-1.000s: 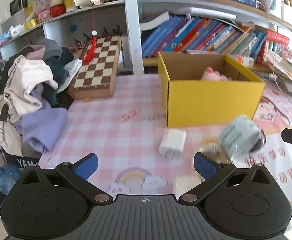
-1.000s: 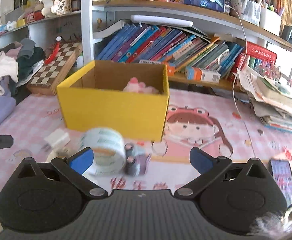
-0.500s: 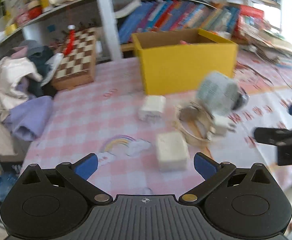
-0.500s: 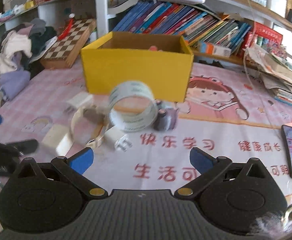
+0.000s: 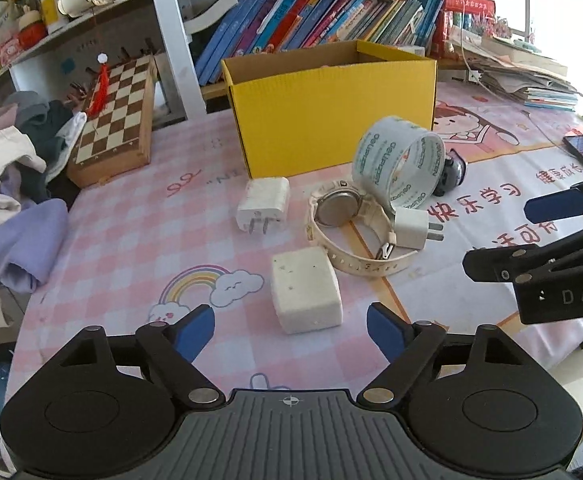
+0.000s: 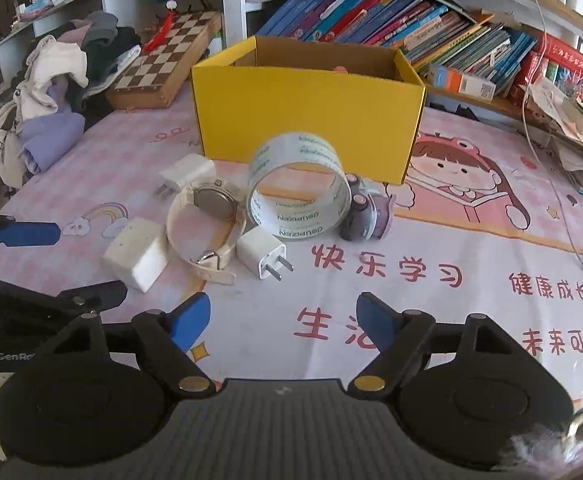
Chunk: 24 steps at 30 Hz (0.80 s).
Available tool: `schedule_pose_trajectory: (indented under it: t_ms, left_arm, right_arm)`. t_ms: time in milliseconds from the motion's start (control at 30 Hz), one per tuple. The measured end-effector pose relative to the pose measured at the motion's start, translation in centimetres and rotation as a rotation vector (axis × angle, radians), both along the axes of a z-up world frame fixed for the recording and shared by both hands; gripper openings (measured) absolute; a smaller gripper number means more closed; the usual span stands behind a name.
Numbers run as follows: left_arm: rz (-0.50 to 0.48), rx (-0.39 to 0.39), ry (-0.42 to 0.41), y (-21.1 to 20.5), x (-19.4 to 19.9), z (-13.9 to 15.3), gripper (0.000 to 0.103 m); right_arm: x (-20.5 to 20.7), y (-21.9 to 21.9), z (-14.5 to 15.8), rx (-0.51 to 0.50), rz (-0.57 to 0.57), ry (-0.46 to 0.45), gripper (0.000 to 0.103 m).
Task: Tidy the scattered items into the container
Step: 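Move both tools back toward the remaining items on the table, then grasp the white square block with the left tool while the right tool grasps the white charger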
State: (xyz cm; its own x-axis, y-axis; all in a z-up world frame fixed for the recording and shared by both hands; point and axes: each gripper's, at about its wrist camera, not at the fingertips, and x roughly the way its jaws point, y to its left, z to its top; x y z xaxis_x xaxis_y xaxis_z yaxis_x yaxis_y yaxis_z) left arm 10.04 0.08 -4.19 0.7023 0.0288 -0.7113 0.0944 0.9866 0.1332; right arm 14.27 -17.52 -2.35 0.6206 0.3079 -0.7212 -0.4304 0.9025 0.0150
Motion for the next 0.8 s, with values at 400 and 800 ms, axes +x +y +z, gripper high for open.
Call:
schedule_pose_trajectory:
  t_ms: [400, 800]
  left_arm:
    - [0.033, 0.004, 0.022, -0.2, 2.7, -1.0, 0.071]
    - [0.031, -0.105, 0.078, 0.9, 2.4, -1.2, 0.034]
  right_arm:
    - [1.8, -0.2, -0.4, -0.021, 0.027, 0.027, 0.069]
    - [4.4, 0.8, -1.3, -0.002, 0.067, 0.080, 0.059]
